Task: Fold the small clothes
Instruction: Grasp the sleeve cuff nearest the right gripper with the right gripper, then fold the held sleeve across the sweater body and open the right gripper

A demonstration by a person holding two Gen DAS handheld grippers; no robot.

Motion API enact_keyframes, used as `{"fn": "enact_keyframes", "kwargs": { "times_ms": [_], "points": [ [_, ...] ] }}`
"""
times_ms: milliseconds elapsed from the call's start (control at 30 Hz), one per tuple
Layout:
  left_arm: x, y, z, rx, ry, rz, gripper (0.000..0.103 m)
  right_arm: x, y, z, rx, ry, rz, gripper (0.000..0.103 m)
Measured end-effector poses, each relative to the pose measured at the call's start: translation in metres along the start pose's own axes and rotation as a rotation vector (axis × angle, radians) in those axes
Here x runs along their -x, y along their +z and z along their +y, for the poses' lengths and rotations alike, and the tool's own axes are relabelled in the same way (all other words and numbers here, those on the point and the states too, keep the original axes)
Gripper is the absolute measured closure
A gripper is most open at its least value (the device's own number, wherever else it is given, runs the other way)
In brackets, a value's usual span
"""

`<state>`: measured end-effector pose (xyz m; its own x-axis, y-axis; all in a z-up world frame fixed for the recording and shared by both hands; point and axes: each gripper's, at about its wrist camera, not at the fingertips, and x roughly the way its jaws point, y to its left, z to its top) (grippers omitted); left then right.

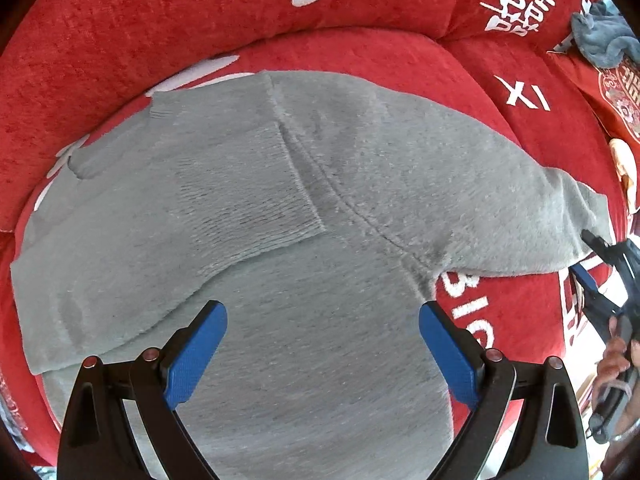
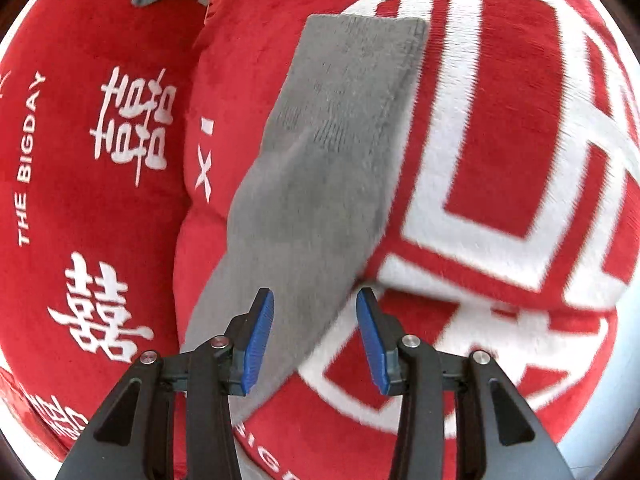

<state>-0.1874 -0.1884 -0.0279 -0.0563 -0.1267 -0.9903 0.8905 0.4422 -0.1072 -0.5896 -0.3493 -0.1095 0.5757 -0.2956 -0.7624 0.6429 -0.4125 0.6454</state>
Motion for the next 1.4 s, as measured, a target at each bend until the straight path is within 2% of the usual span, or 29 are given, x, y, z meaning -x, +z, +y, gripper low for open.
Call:
{"fn": "enact_keyframes", "kwargs": {
  "times_ms": [133,200,267,300,467,567,733,833,933,1100,1200,1267,1333,1400],
  "points": [
    [-0.002,-0.001,-0.003,0.003,-0.003,-0.006,0.006,-0.009,0.013,-0.002,-0.061,0.091,-0.005,0.056],
    [-0.002,-0.002,-0.001,0.004,0.003,-0.013,0.006,-0.01,0.014,0.0,-0.1,0.137,0.005,0.06],
    [0.0,-0.002,0.001,0.005,0.01,-0.022,0.006,-0.012,0.015,0.004,-0.13,0.18,0.041,0.093],
    [0.001,-0.003,0.004,0.012,0.012,-0.025,0.006,-0.012,0.015,0.008,-0.136,0.202,0.048,0.097],
    [0.014,-0.006,0.036,0.081,0.001,-0.044,0.006,-0.004,0.007,0.045,-0.078,0.32,0.069,0.097],
    [0.022,-0.01,0.059,0.116,0.02,-0.068,0.006,-0.005,-0.005,0.083,0.008,0.38,0.104,0.097],
    [0.033,-0.02,0.105,0.184,0.063,-0.091,0.006,-0.018,-0.046,0.162,0.236,0.418,0.196,0.097],
    [0.039,-0.031,0.136,0.223,0.088,-0.103,0.006,-0.033,-0.09,0.218,0.416,0.43,0.265,0.097],
    [0.046,-0.042,0.167,0.269,0.104,-0.115,0.006,-0.051,-0.144,0.266,0.617,0.415,0.329,0.097],
    [0.053,-0.061,0.211,0.357,0.132,-0.136,0.006,-0.097,-0.252,0.307,0.895,0.34,0.476,0.097],
    [0.054,-0.073,0.239,0.414,0.133,-0.141,0.006,-0.138,-0.311,0.298,0.992,0.234,0.58,0.097],
    [0.049,-0.08,0.254,0.44,0.134,-0.135,0.006,-0.164,-0.34,0.283,1.016,0.143,0.642,0.097],
    [0.044,-0.086,0.265,0.456,0.129,-0.114,0.006,-0.185,-0.358,0.263,1.006,0.053,0.69,0.093],
    [0.038,-0.094,0.275,0.478,0.102,-0.103,0.006,-0.193,-0.364,0.246,0.979,-0.045,0.69,0.092]
  ]
}}
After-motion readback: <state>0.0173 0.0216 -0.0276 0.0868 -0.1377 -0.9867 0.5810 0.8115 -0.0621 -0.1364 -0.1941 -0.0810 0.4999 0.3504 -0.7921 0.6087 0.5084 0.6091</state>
